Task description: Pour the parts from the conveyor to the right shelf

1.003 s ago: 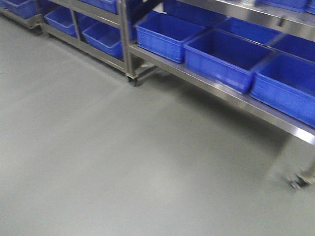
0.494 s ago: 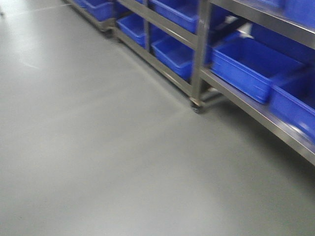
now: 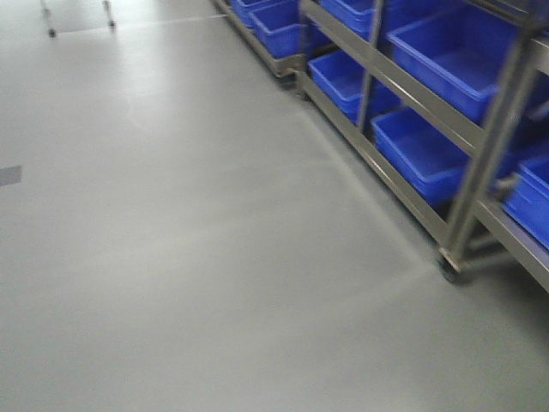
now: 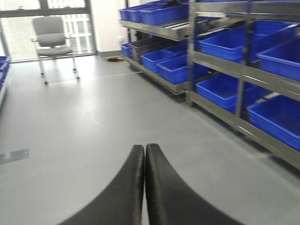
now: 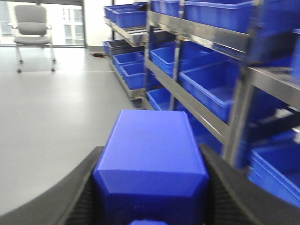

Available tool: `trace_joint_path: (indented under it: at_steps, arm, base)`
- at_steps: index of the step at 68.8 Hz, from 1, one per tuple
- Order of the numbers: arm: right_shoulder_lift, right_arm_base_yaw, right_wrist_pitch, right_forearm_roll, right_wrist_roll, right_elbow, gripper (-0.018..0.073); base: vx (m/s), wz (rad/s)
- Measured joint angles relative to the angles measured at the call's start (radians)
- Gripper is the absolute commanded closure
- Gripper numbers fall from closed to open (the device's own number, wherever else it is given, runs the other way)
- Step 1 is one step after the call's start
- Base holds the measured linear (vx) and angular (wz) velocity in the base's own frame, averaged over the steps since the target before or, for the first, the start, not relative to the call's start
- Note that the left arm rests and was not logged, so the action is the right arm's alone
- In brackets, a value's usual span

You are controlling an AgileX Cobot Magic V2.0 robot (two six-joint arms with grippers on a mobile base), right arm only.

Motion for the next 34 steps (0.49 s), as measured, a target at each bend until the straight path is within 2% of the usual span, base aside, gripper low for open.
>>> trace_joint_path:
  at_steps: [34]
  arm:
    - [0.0,0.0,0.0,0.0,0.0,0.0,0.0565]
  base:
    - [0.65,0.32]
